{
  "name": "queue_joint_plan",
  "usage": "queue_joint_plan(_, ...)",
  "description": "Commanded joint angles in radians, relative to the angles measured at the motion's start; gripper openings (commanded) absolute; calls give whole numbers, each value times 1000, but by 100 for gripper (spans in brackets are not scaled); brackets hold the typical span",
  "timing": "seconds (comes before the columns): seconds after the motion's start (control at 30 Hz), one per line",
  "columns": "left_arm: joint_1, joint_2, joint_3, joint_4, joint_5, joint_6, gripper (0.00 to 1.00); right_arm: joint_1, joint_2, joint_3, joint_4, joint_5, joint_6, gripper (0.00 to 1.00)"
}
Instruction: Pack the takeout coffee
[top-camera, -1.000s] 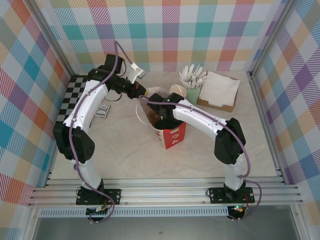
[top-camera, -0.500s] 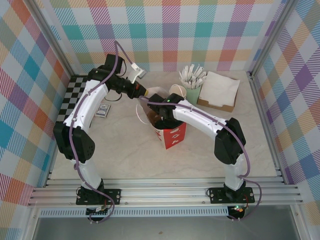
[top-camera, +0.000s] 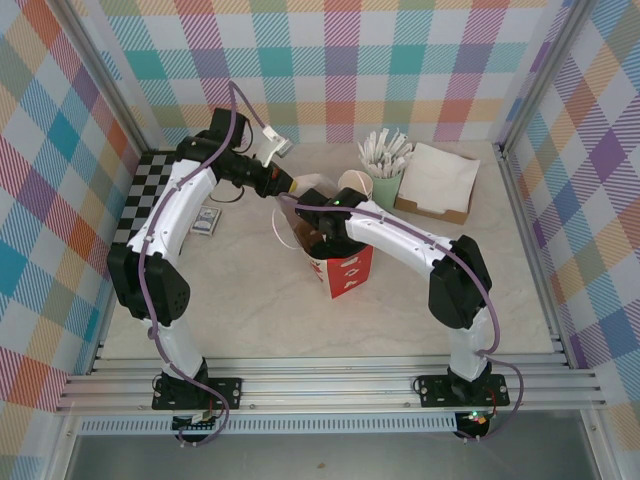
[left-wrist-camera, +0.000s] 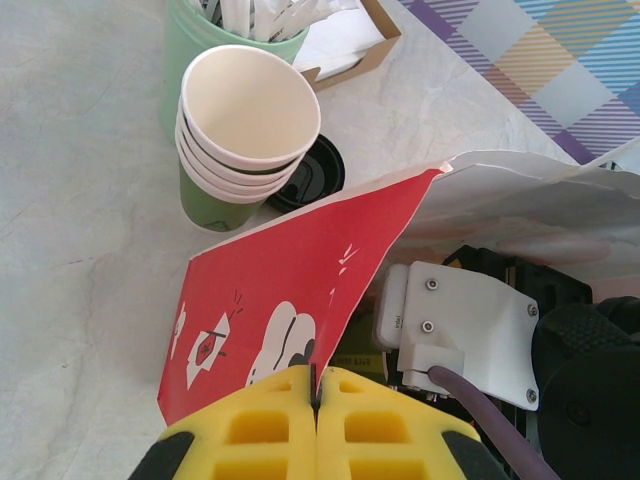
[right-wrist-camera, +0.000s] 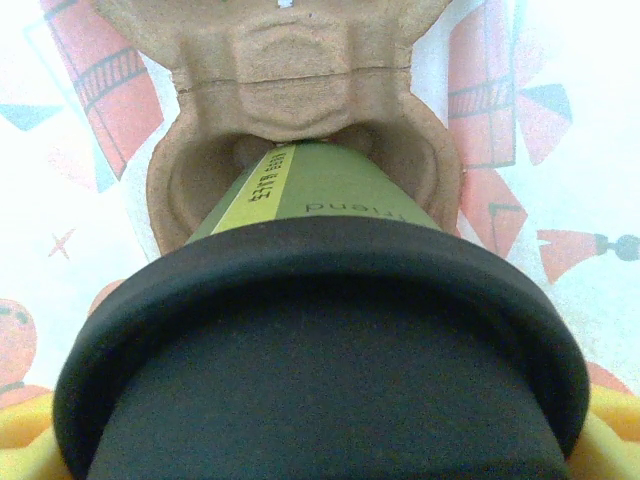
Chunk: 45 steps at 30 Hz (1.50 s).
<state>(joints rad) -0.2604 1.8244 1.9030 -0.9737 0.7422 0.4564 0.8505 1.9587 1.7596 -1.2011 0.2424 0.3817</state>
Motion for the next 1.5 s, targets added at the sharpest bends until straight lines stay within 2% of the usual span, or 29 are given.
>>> queue_joint_plan(0.0,-3,2,37,-1,22,-10,0,-7,5,-11,-48,-5,19,56)
queue_joint_plan(1.47,-3,12,41,6,29,-16,0,-7,43,-86,5,-3,8,55)
